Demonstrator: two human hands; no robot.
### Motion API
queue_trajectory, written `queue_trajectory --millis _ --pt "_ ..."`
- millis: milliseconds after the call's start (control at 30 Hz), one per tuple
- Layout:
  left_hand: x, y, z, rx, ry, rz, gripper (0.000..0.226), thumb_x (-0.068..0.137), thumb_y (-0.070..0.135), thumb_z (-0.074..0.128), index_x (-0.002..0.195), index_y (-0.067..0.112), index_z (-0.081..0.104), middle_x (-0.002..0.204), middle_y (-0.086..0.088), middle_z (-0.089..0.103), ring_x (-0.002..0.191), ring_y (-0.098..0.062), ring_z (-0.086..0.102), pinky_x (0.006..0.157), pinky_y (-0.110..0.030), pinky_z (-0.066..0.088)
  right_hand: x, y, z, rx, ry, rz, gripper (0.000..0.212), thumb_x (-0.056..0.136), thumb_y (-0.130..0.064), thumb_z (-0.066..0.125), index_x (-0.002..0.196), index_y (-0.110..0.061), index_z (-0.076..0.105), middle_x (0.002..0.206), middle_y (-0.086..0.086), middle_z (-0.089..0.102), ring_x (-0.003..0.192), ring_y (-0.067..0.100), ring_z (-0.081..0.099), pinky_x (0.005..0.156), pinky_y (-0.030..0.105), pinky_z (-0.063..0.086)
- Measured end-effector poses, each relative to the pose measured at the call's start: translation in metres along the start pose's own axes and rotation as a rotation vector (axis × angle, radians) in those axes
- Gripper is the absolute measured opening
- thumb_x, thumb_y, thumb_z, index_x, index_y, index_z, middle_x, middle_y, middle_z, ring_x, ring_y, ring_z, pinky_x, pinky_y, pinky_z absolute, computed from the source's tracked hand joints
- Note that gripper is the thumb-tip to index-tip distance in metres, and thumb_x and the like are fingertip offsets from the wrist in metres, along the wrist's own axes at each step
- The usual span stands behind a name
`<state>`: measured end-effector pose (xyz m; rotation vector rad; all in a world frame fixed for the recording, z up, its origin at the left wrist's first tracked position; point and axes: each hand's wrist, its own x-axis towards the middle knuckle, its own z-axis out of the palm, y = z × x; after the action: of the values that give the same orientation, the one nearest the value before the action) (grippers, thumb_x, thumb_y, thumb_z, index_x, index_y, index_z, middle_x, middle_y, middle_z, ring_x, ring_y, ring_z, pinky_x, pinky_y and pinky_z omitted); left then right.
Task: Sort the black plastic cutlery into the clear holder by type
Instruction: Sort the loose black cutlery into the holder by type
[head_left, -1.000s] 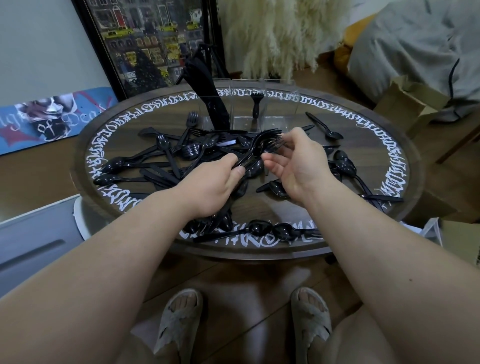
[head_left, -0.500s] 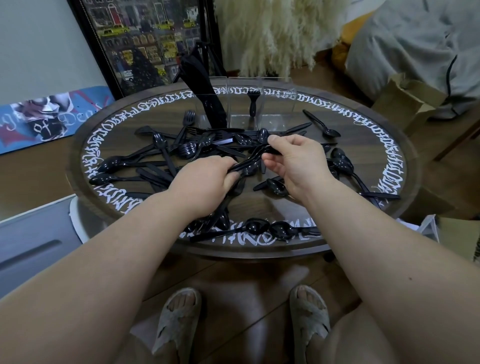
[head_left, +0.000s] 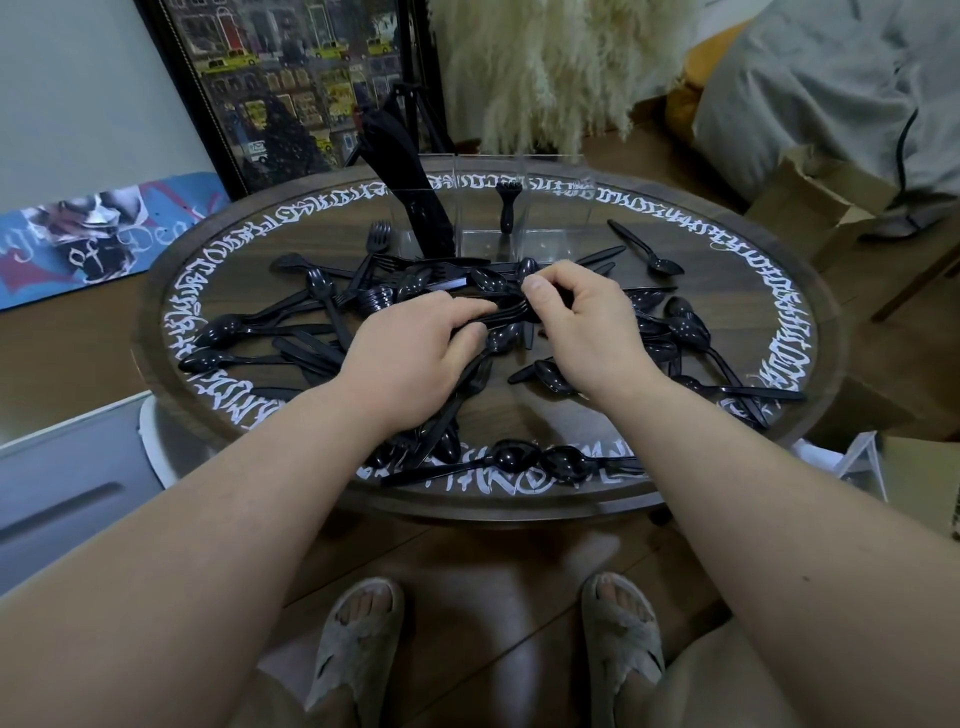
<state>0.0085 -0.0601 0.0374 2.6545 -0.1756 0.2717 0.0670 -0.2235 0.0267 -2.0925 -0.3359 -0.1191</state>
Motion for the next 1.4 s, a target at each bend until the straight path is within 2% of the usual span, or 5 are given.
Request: queue_trajectory --millis 567,833,1100,1300,1400 --pt "0.003 0.001 -0.003 -0.008 -0.114 -0.067 0.037 0.101 0.023 0.039 0.135 0.03 0.052 0.12 0.007 0.062 0.113 -0.016 0.054 0.094 -0.03 0.042 -0.002 -0.008 -0.007 -0.076 -0.201 0.069 0.032 0.1 -0.016 0.039 0.122 -0.015 0.062 0.109 0.001 0.057 0.095 0.01 0.051 0.082 0.022 0.036" --pt "0.011 0.01 0.002 -0.1 0.042 -0.06 0.038 0.101 0.019 0.038 0.135 0.028 0.052 0.108 0.005 0.06 0.108 -0.02 0.049 0.09 -0.03 0.037 0.001 -0.015 -0.021 0.789 0.045 0.3 0.011 0.091 0.001 0.057 0.094 -0.001 0.068 0.087 0.01 0.065 0.072 0.013 0.06 0.07 0.023 0.054" --pt "0.045 -0.015 -0.021 0.027 0.153 -0.136 0.047 0.099 0.015 0.041 0.146 0.017 0.036 0.149 0.0 0.039 0.137 -0.026 0.028 0.113 -0.032 0.02 0.04 -0.035 -0.039 0.387 0.424 0.007 0.019 0.087 -0.01 0.062 0.1 -0.018 0.073 0.076 -0.008 0.071 0.077 0.011 0.065 0.084 0.036 0.056" --pt "0.093 -0.035 -0.029 0.252 0.028 -0.07 0.052 0.1 0.021 0.039 0.15 0.017 0.026 0.154 0.001 0.028 0.14 -0.026 0.021 0.113 -0.043 0.025 0.099 -0.045 -0.026 -0.04 0.525 -0.342 0.024 0.087 -0.011 0.06 0.106 -0.007 0.073 0.1 0.006 0.071 0.09 0.004 0.058 0.083 -0.002 0.035" --pt "0.11 -0.043 -0.024 0.31 -0.044 -0.077 0.054 0.1 0.025 0.04 0.151 0.019 0.022 0.156 0.002 0.024 0.14 -0.026 0.018 0.112 -0.047 0.028 0.123 -0.038 -0.002 -0.181 0.45 -0.413 0.023 0.086 -0.008 0.06 0.105 -0.006 0.073 0.099 0.011 0.069 0.088 0.015 0.062 0.082 0.002 0.035"
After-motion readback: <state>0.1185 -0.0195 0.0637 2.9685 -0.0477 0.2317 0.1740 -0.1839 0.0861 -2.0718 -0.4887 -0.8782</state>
